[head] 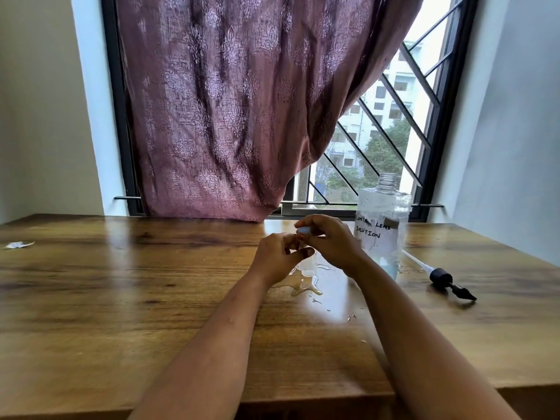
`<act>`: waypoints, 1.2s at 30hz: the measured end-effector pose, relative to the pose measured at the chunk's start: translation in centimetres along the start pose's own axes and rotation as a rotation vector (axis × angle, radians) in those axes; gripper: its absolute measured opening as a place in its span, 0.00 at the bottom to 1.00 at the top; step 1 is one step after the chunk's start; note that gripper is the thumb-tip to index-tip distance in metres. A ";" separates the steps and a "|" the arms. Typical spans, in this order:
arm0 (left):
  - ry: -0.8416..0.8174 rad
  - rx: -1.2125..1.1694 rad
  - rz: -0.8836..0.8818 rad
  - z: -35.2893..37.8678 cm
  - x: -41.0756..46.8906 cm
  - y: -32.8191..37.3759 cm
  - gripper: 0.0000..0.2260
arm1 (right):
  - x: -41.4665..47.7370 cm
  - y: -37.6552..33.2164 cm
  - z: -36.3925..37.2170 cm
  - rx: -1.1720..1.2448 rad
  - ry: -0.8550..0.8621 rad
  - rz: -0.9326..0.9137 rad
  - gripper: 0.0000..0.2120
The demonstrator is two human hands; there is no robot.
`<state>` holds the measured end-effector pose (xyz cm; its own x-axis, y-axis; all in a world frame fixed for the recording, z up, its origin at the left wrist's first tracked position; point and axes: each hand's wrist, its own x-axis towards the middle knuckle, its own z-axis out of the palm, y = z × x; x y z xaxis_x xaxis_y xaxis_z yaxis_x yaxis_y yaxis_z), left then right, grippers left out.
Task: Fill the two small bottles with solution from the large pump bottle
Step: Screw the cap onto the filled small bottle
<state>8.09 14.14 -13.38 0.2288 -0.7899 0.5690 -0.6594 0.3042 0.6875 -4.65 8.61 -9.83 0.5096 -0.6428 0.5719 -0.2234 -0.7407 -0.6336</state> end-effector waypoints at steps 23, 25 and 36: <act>-0.069 -0.181 -0.091 0.9 0.2 0.1 0.08 | 0.1 0.0 -0.7 0.384 0.054 0.071 0.10; -0.079 -0.241 -0.107 0.9 0.2 0.1 0.08 | 0.1 0.0 -1.1 0.518 -0.002 0.063 0.13; -0.053 -0.119 -0.091 0.4 0.0 -0.1 0.08 | -0.4 -0.1 -1.3 0.358 0.024 0.120 0.09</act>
<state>7.87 13.92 -13.59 0.2434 -0.8431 0.4795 -0.5473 0.2887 0.7855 -5.89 8.64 -9.32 0.4765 -0.7285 0.4922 0.0268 -0.5475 -0.8363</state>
